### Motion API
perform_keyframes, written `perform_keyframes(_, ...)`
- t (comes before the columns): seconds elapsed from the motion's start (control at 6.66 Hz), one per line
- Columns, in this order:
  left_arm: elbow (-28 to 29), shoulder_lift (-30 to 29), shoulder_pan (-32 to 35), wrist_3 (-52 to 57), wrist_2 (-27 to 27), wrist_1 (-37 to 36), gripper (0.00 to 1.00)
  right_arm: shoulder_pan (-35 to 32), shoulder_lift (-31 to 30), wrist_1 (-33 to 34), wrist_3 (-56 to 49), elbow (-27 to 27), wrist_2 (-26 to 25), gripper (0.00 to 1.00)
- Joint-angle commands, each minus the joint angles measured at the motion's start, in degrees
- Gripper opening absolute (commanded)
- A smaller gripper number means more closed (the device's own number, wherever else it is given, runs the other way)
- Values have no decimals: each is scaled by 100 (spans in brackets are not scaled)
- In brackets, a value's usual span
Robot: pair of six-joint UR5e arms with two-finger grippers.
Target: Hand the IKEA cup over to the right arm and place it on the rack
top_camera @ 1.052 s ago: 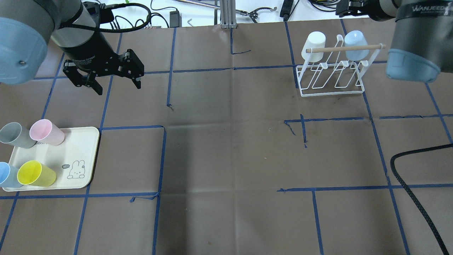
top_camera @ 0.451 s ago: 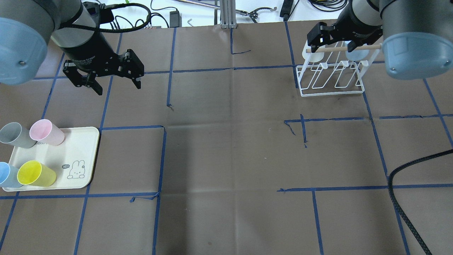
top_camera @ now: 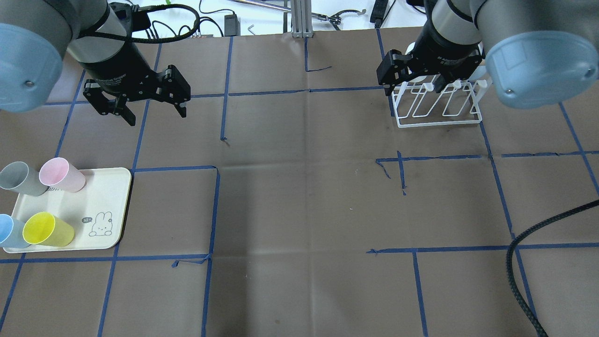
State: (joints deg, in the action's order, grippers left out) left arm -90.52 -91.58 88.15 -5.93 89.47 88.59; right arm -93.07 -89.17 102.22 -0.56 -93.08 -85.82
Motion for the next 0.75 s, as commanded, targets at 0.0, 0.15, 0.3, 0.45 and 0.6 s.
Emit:
perform_keyframes(0.0,0,0,0,-31,0,-9,99,-62,-616,-370,-67,-17,4,100)
perform_keyframes(0.15,0,0,0,-57,0,-9,99,-1,-654,-805,-67,-17,-13,100)
perform_keyframes(0.3,0,0,0,-75,0,-9,99,69,-593,-957,-146,9,-48,100)
perform_keyframes(0.45,0,0,0,-66,0,-9,99,70,-584,-1002,-364,-25,-205,100)
perform_keyframes(0.6,0,0,0,-49,0,-9,99,70,-584,-1011,-366,-78,-215,100)
